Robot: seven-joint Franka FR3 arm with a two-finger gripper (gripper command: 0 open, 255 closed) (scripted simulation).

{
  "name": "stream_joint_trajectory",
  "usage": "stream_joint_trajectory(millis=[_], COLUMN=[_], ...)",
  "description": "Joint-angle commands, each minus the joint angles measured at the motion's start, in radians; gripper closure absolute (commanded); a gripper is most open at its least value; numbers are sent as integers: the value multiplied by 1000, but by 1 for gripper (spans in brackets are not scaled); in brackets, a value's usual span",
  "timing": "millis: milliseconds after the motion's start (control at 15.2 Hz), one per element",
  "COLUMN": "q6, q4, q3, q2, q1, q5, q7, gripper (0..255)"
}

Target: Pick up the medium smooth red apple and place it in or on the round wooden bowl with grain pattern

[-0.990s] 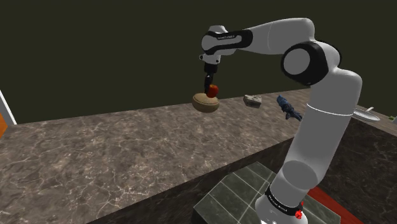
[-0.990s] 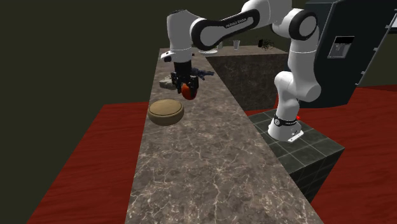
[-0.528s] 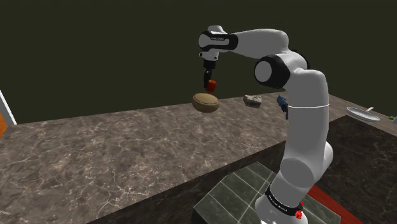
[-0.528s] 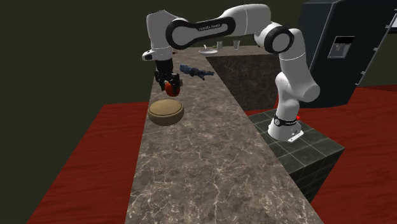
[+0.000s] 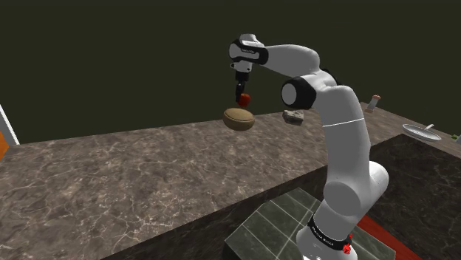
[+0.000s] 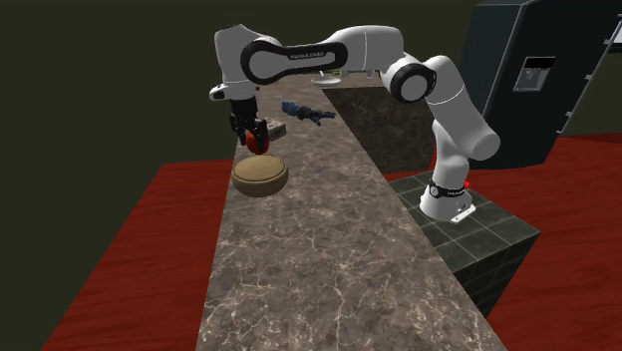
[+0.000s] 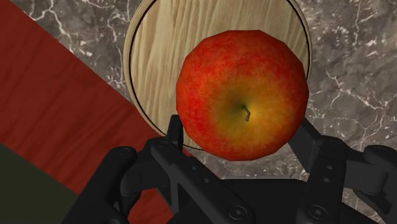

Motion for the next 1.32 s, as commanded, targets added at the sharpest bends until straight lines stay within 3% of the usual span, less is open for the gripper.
stream_joint_trajectory(millis=[0,462,990,1056,1254], q6=[30,138,137,138,138], q4=[-34,-153,-153,-153,-153], q3=[0,0,0,0,0], q2=[-4,-16,-16,-16,-16], q1=[4,13,13,13,13], q5=[0,-1,-1,-1,-1], q7=[0,-2,-2,-2,-2], gripper=[255,255,255,0,0])
